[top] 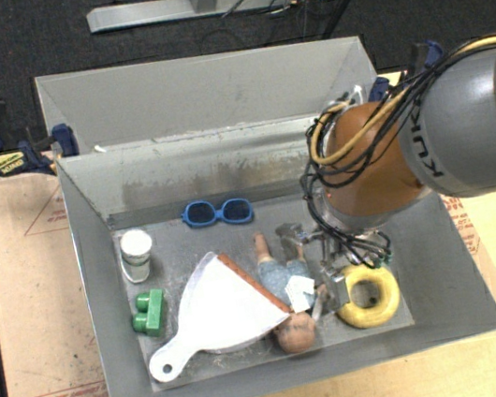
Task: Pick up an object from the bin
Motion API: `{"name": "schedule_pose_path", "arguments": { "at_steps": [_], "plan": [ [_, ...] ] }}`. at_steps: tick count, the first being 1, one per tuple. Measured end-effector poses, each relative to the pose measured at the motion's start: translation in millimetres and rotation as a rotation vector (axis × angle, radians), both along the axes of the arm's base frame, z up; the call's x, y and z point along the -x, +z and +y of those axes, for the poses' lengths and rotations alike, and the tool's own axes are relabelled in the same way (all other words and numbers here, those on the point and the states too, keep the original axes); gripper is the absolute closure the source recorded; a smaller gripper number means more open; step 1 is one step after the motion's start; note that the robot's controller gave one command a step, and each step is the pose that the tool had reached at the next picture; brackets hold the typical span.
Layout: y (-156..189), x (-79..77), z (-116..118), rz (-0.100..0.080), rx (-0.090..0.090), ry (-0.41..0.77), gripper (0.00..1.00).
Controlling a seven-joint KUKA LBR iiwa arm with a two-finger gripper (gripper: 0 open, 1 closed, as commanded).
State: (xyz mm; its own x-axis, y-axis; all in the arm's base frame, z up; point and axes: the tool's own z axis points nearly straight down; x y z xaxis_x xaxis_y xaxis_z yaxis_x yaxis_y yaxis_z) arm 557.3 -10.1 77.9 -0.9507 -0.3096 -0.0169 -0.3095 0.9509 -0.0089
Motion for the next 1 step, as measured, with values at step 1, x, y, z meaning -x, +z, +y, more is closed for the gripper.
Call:
{"name": "schedule_pose_path", "arguments": {
  "at_steps": [1],
  "plan": [
    [-6.5,11.3,33.4,0.017,-0.005,0.071,0.00]
  ]
}}
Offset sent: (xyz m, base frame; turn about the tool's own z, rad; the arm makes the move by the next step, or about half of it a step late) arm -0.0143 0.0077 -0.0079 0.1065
